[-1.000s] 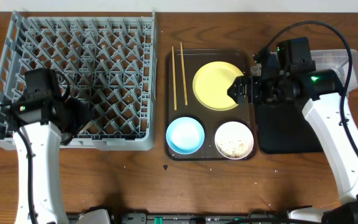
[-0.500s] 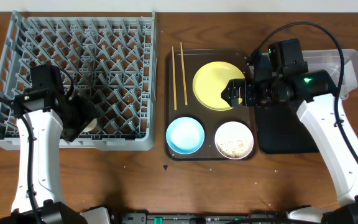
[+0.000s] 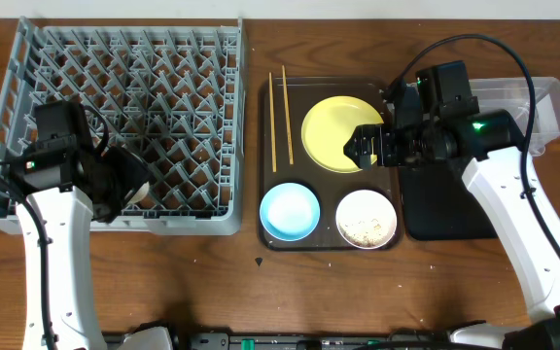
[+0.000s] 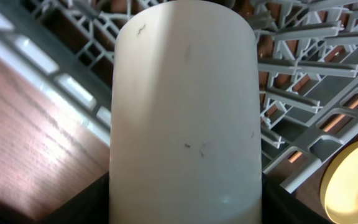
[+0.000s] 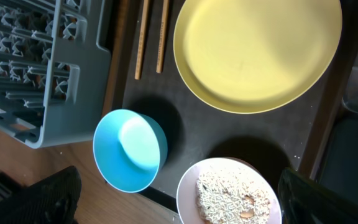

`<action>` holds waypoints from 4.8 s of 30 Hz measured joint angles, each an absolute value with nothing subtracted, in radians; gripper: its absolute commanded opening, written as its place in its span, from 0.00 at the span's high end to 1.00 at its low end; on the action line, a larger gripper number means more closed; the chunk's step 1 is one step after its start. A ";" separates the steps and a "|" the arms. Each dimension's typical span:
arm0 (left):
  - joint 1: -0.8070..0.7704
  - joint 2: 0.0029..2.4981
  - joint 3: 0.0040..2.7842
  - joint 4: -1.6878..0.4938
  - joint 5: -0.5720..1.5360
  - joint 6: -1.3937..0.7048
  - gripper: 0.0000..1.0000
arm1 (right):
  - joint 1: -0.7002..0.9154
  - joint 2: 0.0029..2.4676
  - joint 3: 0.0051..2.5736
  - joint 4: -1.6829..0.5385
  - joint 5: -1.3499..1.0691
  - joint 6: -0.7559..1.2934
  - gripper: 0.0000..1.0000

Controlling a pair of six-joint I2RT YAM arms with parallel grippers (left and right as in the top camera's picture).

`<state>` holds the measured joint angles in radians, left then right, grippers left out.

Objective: Sort waste into correct bins and load items into the dishwasher
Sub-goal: 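Place the paper cup upright in the dish rack with the left gripper, then grasp the pink rice bowl rim with the right gripper, then tip the pink bowl over the black tray to dump the rice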

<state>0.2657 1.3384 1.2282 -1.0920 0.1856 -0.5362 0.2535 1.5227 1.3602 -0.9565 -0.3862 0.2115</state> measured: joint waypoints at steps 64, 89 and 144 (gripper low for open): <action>-0.124 1.224 1.314 -1.092 0.484 0.006 0.11 | 0.530 1.524 1.107 -0.891 -0.114 0.550 0.61; -0.154 1.244 1.314 -1.098 0.468 0.023 0.11 | 0.545 1.684 0.976 -0.697 -0.123 0.703 0.99; -0.154 1.244 1.314 -1.099 0.464 0.027 0.02 | -0.577 1.537 0.884 -0.642 -1.234 -0.017 0.99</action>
